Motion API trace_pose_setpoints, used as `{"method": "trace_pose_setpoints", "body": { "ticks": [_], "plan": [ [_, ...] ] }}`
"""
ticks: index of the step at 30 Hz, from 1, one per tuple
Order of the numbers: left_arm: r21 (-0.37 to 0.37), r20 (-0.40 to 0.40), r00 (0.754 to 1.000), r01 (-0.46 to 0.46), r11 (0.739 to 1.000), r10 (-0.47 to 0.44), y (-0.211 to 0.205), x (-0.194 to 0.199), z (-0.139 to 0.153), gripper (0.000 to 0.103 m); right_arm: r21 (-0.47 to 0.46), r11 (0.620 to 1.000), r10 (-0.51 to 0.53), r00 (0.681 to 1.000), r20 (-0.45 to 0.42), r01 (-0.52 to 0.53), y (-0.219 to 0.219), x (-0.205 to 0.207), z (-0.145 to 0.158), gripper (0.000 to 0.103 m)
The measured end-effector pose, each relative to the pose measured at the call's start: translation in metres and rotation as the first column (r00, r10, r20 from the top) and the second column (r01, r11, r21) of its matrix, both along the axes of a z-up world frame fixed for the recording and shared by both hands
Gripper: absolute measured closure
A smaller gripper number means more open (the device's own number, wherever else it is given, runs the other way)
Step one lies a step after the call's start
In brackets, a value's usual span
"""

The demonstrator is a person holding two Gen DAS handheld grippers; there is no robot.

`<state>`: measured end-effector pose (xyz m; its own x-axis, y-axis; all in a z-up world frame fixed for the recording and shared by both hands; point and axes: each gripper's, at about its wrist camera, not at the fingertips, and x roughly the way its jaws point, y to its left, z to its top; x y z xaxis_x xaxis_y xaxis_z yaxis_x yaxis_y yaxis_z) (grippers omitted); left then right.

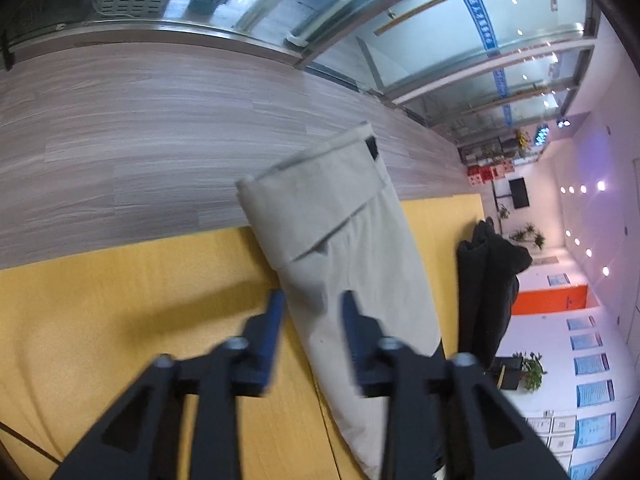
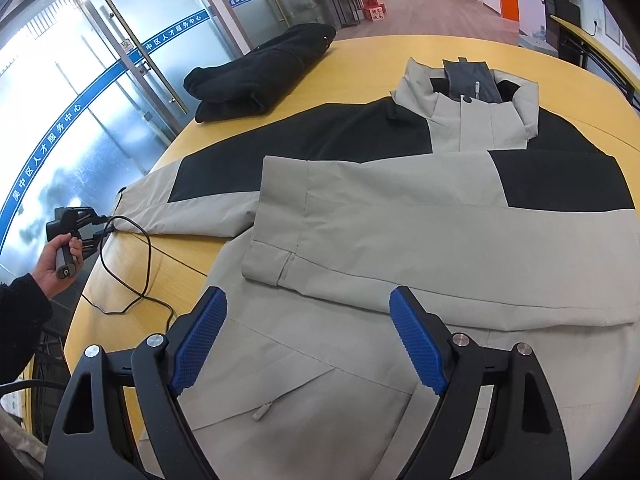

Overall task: Fold clothes
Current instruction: 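Lift the sleeve and fold it across the jacket back, then release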

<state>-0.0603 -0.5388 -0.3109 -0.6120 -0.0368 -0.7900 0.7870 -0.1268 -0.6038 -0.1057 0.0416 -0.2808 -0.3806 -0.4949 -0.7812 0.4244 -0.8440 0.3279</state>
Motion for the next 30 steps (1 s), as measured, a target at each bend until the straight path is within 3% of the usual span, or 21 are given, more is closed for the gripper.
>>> {"method": "trace_pose_setpoints", "body": {
  "ticks": [1,2,5,10,12,13,14,16,19,23,27,29,30],
  "plan": [
    [-0.001,0.023,0.999,-0.024,1.0,0.024,-0.002,0.002,0.0,0.022,0.001,1.0,0.0,1.0,0.002,0.0,0.002,0.0,-0.001,0.018],
    [-0.007,0.026,0.998,-0.058,0.998,0.059,-0.005,0.004,0.001,0.017,0.003,1.0,-0.002,1.0,0.006,0.002,0.003,0.0,-0.002,0.018],
    [-0.01,0.032,0.996,-0.087,0.996,0.087,-0.012,0.001,0.0,0.013,0.0,1.0,-0.012,1.0,0.017,0.012,0.006,-0.001,-0.006,0.018],
    [-0.032,-0.014,1.0,0.009,0.999,-0.009,-0.012,-0.024,0.001,0.013,-0.006,1.0,-0.015,0.999,0.028,0.015,0.005,0.0,-0.01,0.018],
    [-0.036,-0.032,0.999,0.019,0.999,-0.02,-0.012,-0.031,-0.001,0.018,-0.005,1.0,-0.012,1.0,0.029,0.012,0.003,0.001,-0.011,0.018],
    [-0.036,-0.037,0.999,0.02,0.999,-0.022,-0.013,-0.034,-0.002,0.029,-0.006,1.0,-0.013,0.999,0.03,0.013,0.002,0.0,-0.011,0.018],
    [-0.034,-0.04,0.999,0.021,0.999,-0.022,-0.014,-0.037,-0.003,0.049,-0.007,1.0,-0.015,0.999,0.032,0.015,0.002,0.0,-0.012,0.018],
    [-0.017,-0.024,1.0,0.014,1.0,-0.014,-0.015,-0.035,-0.007,0.078,-0.01,1.0,-0.02,0.999,0.032,0.02,0.003,0.001,-0.012,0.018],
    [-0.005,-0.031,0.999,0.012,1.0,-0.012,-0.016,-0.031,-0.009,0.084,-0.014,1.0,-0.028,0.999,0.034,0.028,0.004,0.001,-0.012,0.018],
    [-0.099,-0.091,0.994,0.052,0.994,-0.061,0.007,-0.034,0.036,0.094,-0.021,0.999,-0.035,0.999,0.035,0.036,0.008,0.001,-0.011,0.018],
    [-0.195,-0.145,0.983,0.086,0.977,-0.115,0.029,-0.037,0.081,0.096,-0.033,0.999,-0.04,0.999,0.028,0.041,0.013,0.003,-0.009,0.018],
    [-0.248,-0.168,0.974,0.107,0.963,-0.152,0.043,-0.04,0.106,0.096,-0.042,0.998,-0.045,0.999,0.027,0.046,0.017,0.004,-0.008,0.018],
    [-0.3,-0.163,0.963,0.157,0.941,-0.213,0.062,-0.05,0.127,0.096,-0.049,0.998,-0.049,0.999,0.024,0.05,0.02,0.004,-0.008,0.018]
  ]
}}
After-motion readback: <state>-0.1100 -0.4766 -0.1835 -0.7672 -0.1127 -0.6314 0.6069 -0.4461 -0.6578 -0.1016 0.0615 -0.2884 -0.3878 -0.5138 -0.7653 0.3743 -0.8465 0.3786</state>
